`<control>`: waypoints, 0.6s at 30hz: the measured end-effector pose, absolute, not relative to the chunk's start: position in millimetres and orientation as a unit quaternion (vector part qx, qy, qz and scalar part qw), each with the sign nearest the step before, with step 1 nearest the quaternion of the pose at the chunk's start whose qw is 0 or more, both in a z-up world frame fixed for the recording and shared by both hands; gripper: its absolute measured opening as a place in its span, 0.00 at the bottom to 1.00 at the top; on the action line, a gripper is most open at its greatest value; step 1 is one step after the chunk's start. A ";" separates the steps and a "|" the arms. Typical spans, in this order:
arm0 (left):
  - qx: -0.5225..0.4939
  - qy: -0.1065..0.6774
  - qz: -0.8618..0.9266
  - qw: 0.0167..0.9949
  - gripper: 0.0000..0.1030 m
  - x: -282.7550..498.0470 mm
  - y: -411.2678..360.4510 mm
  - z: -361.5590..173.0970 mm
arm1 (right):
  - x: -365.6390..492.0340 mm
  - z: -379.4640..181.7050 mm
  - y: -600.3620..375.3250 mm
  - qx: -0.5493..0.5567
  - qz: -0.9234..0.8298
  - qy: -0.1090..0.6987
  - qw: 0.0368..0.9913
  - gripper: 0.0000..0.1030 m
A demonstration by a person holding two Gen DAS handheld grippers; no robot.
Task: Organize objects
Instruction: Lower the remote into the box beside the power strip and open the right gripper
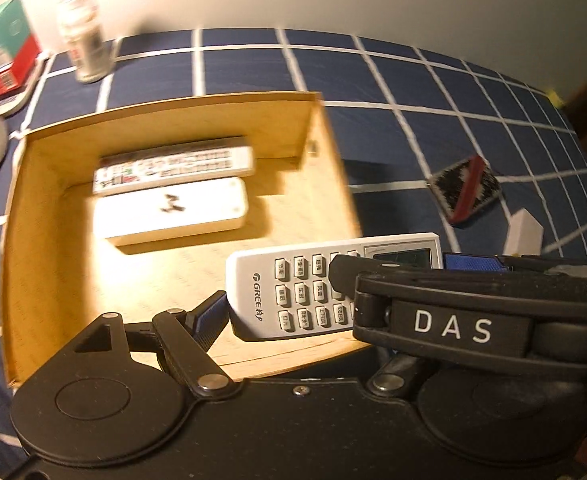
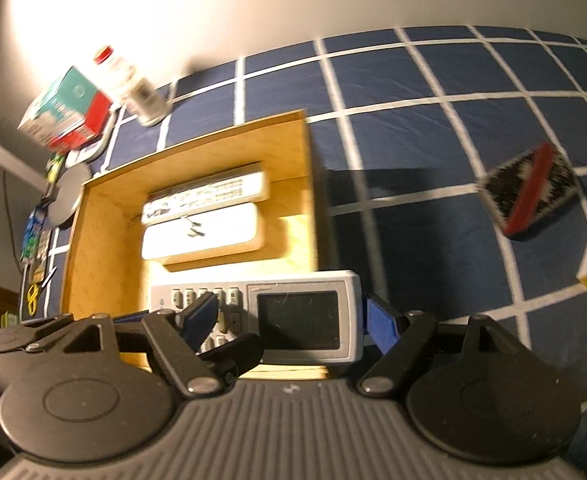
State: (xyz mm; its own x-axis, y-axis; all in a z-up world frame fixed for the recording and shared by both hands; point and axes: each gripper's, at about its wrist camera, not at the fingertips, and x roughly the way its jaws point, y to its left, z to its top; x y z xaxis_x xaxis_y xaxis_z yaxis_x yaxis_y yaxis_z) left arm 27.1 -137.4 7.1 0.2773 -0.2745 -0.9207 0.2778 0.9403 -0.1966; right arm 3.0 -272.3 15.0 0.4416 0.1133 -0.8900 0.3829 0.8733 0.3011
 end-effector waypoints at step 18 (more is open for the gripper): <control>-0.038 0.612 -0.118 0.781 0.74 63.5 -61.3 -34.9 | 75.8 -26.7 -207.6 0.216 -0.029 0.570 0.793 0.76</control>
